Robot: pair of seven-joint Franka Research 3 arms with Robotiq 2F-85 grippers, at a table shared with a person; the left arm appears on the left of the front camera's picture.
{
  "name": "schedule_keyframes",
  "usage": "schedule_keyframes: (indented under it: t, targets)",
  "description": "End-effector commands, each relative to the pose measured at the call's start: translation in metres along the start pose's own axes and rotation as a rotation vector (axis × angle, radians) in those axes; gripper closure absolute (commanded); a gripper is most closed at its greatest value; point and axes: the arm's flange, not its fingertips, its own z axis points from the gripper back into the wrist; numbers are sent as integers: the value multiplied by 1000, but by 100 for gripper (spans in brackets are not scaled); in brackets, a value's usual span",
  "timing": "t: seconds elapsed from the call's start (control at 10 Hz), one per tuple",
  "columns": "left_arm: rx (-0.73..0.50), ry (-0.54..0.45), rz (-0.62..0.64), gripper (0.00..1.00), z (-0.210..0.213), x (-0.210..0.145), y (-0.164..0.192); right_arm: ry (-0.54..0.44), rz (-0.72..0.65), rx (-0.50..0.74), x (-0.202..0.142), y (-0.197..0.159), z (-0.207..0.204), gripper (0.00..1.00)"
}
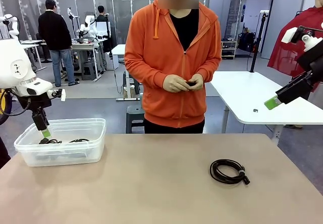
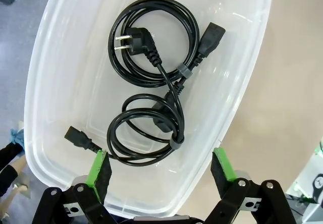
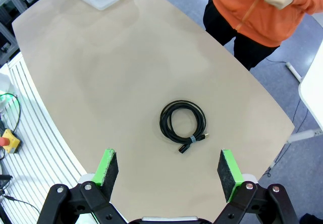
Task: Organize and store the cables.
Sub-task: Place the Power Cable into the Organizing box, then place the USB Extension Cable into the Organizing box.
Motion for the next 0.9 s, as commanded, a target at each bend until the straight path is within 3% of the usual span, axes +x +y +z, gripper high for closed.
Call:
schedule_keyframes:
  t: [0.0, 0.8]
  targets:
    - [-4, 2, 0, 0, -4, 0, 1, -1, 4, 4, 0, -1, 0, 0]
    - [-4, 2, 0, 0, -4, 0, 1, -1, 4, 4, 0, -1, 0, 0]
